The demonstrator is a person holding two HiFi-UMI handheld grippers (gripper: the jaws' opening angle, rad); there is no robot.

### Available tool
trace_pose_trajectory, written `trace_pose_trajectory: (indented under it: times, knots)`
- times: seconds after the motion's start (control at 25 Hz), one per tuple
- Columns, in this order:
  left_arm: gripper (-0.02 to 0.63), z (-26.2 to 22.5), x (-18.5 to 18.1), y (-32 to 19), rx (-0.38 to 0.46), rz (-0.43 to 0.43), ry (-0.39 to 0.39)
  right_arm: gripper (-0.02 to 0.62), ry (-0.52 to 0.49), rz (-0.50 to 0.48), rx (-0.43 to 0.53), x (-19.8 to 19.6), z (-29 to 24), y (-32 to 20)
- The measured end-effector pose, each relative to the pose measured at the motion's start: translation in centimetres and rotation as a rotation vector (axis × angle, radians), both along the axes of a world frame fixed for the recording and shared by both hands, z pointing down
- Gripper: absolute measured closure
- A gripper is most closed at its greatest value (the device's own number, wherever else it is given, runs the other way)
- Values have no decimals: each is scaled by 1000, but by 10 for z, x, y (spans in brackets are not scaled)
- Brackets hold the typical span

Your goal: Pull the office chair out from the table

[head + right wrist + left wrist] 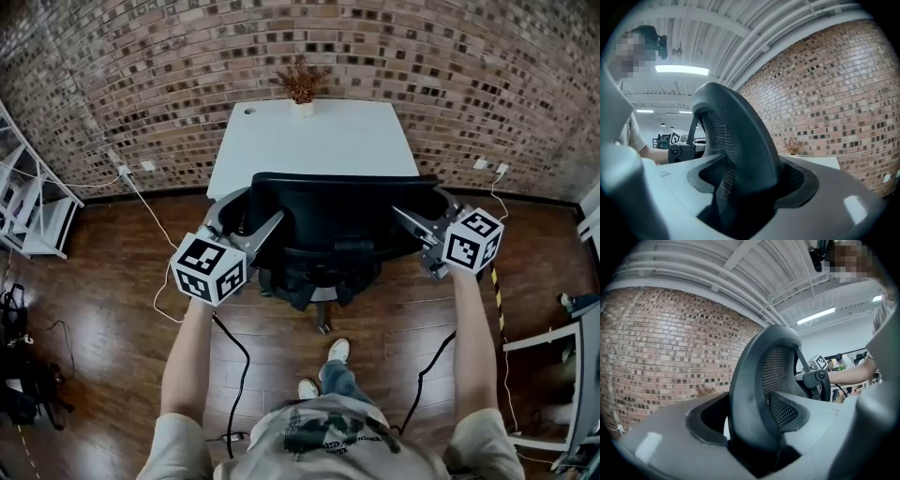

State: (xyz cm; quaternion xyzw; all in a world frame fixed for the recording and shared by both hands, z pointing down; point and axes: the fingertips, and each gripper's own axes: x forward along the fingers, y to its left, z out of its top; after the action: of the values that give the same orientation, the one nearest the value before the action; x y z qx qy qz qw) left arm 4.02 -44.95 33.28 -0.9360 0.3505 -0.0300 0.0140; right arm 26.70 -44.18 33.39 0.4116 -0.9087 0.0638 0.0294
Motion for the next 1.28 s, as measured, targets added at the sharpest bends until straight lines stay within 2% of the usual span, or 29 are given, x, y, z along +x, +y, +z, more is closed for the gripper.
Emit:
trace_pose_trajectory:
  times: [0.2, 0.72, 1.28]
  knots:
    - [313, -2, 1, 23, -2, -3, -5, 266, -13, 13, 2, 2, -2, 24]
    - [310, -1, -23, 77, -24, -33, -28, 278, -41, 6, 30, -21, 0, 87]
    - [308, 0, -36, 187, -12, -71, -9, 281, -50, -10, 5, -32, 1, 190]
